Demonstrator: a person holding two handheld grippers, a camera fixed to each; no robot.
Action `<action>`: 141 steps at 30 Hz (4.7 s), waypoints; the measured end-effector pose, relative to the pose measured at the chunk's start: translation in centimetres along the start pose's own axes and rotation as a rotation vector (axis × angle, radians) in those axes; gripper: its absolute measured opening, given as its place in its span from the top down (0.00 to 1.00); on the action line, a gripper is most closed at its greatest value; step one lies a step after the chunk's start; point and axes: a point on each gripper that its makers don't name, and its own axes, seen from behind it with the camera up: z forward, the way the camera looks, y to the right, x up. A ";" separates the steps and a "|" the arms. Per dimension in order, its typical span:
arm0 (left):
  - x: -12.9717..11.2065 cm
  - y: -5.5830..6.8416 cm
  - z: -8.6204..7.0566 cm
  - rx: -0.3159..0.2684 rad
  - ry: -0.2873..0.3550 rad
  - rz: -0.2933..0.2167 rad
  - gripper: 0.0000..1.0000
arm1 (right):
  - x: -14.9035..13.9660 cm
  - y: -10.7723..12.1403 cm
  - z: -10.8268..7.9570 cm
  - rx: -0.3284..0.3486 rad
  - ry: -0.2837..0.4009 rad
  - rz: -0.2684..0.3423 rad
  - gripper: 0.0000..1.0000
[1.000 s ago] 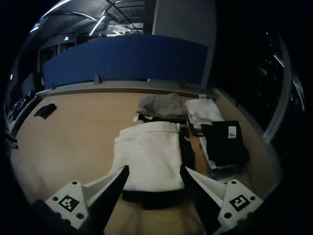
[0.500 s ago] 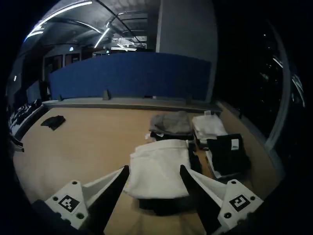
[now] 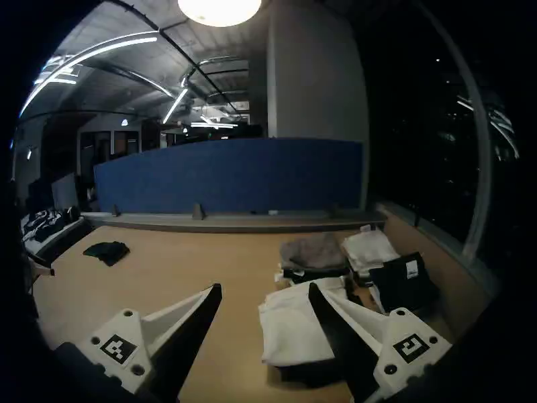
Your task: Fold towel
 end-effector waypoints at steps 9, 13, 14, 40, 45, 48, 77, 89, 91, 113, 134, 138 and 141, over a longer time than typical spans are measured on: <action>8.9 -1.6 -2.5 0.079 0.354 0.013 0.05 | 3.4 -3.0 -1.1 -0.009 0.126 -0.026 0.00; 9.6 -1.7 -2.5 0.089 0.384 0.004 0.05 | 3.9 -4.2 -1.2 -0.005 0.138 -0.033 0.00; 9.7 -1.7 -2.5 0.088 0.391 -0.001 0.05 | 4.1 -4.5 -1.2 -0.003 0.140 -0.030 0.00; 7.6 -3.3 -1.7 0.123 0.478 0.061 0.05 | 3.8 -7.6 -2.6 0.024 0.075 -0.055 0.00; 6.6 -3.5 -1.2 0.126 0.505 0.071 0.05 | 3.2 -7.4 -2.6 0.016 0.045 -0.050 0.00; 6.0 -4.1 -0.9 0.138 0.524 0.060 0.05 | 3.1 -6.8 -2.3 -0.003 0.030 -0.053 0.00; 0.8 -7.1 5.5 0.162 0.565 0.026 0.05 | 2.7 -8.3 2.4 -0.051 0.043 -0.131 0.00; 0.4 -7.2 5.9 0.176 0.557 0.041 0.05 | 3.2 -6.6 2.1 -0.067 0.060 -0.118 0.00; 0.3 -7.3 5.8 0.177 0.557 0.041 0.05 | 3.2 -6.3 2.0 -0.070 0.066 -0.111 0.00; 0.3 -7.3 5.8 0.180 0.556 0.044 0.04 | 3.6 -3.6 1.3 -0.049 0.173 0.041 0.00; 0.3 -7.2 5.7 0.180 0.556 0.045 0.04 | -2.2 -1.3 1.7 -0.017 0.261 0.127 0.00; 0.3 -7.2 5.7 0.180 0.556 0.045 0.04 | -3.7 -1.6 2.3 -0.004 0.260 0.135 0.00; 0.3 -7.3 5.7 0.180 0.556 0.044 0.04 | -4.5 -1.8 2.7 0.001 0.259 0.132 0.00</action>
